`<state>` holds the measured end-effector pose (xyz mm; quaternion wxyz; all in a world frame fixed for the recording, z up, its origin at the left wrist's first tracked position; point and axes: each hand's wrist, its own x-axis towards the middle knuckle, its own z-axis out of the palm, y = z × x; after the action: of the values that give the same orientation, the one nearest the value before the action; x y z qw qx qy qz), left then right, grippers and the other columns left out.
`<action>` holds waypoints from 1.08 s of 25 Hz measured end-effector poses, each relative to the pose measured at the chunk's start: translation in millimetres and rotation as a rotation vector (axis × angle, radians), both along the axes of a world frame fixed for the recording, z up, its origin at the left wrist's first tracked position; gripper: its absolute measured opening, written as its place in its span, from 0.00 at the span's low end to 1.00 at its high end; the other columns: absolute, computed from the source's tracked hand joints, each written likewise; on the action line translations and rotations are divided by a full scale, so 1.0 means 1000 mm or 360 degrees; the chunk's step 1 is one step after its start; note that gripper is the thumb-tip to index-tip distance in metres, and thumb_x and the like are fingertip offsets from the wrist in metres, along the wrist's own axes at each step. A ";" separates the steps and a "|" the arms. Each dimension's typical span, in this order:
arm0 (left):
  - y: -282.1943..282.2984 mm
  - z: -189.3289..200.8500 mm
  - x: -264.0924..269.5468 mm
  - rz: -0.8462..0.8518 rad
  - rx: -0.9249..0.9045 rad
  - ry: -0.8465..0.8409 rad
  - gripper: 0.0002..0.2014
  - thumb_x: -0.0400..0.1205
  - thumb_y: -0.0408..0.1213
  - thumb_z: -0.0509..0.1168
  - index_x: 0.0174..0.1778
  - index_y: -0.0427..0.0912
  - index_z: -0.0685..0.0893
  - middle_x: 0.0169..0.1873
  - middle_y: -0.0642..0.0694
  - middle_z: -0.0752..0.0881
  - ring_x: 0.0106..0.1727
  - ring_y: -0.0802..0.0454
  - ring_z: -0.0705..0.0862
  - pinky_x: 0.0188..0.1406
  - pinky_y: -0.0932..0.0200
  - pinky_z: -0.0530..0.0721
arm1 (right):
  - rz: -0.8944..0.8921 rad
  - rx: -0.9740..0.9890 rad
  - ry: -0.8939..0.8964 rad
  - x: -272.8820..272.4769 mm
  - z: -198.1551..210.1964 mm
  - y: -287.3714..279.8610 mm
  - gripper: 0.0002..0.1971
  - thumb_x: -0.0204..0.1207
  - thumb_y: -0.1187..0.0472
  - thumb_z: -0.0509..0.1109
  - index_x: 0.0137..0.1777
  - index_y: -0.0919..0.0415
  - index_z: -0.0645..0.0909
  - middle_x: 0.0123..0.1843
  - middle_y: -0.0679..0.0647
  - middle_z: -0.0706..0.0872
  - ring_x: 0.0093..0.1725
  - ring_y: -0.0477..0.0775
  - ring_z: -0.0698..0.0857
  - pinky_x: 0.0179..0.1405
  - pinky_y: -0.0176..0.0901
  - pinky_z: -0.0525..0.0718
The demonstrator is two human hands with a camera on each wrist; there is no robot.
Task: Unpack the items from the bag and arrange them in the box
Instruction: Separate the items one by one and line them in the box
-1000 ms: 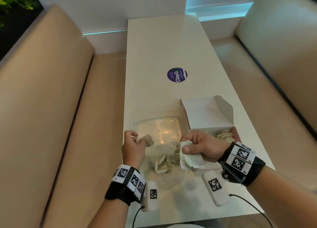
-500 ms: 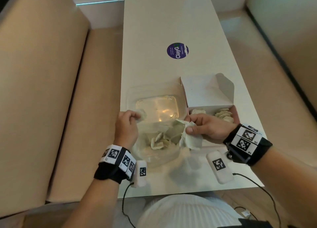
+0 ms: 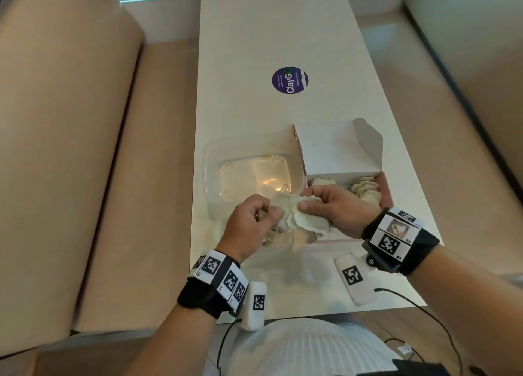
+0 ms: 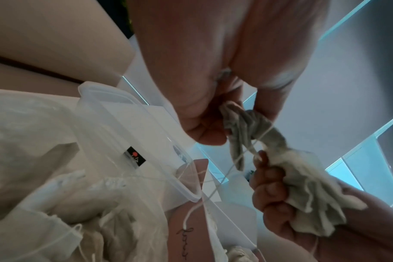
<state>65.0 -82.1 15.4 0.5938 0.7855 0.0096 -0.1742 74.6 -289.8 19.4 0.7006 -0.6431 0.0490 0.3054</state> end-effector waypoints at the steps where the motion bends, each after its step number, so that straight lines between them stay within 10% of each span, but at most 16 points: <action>1: 0.001 -0.002 0.001 0.0094 0.0091 -0.0043 0.11 0.79 0.40 0.71 0.39 0.34 0.81 0.32 0.47 0.79 0.32 0.56 0.79 0.37 0.55 0.79 | -0.0098 -0.0124 -0.0055 -0.001 -0.001 -0.001 0.12 0.68 0.53 0.75 0.43 0.62 0.84 0.40 0.60 0.87 0.37 0.56 0.84 0.33 0.47 0.82; 8: -0.018 -0.003 0.012 0.0253 0.0326 -0.0253 0.12 0.80 0.42 0.69 0.32 0.48 0.77 0.36 0.52 0.77 0.35 0.57 0.76 0.33 0.73 0.72 | -0.0598 0.0506 0.0242 0.002 0.012 0.023 0.15 0.79 0.59 0.63 0.55 0.73 0.77 0.42 0.65 0.85 0.37 0.57 0.85 0.37 0.49 0.85; 12: -0.039 -0.003 0.013 0.0247 0.0322 -0.0449 0.10 0.81 0.40 0.68 0.35 0.44 0.79 0.36 0.53 0.76 0.34 0.63 0.74 0.34 0.75 0.71 | -0.0885 0.0305 0.0356 0.009 0.008 0.040 0.17 0.84 0.58 0.57 0.64 0.71 0.73 0.44 0.62 0.84 0.32 0.50 0.84 0.25 0.39 0.82; 19: -0.040 -0.012 0.010 0.0238 0.0408 -0.0493 0.10 0.83 0.37 0.66 0.37 0.36 0.82 0.39 0.49 0.75 0.35 0.66 0.74 0.35 0.76 0.69 | -0.1072 0.0370 0.0449 0.010 0.006 0.046 0.17 0.85 0.61 0.57 0.67 0.73 0.69 0.60 0.70 0.82 0.49 0.59 0.85 0.34 0.44 0.88; 27: -0.042 -0.004 0.003 0.0038 0.0399 -0.0303 0.17 0.77 0.51 0.70 0.38 0.39 0.81 0.39 0.51 0.74 0.34 0.62 0.75 0.34 0.76 0.72 | -0.0975 0.0146 0.0243 0.002 0.014 0.052 0.11 0.85 0.61 0.55 0.59 0.68 0.72 0.45 0.62 0.85 0.41 0.56 0.86 0.43 0.49 0.86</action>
<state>68.1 -124.4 11.6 0.4914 0.8662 -0.0157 -0.0892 76.4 -237.8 33.4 0.7825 -0.5413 0.2791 0.1295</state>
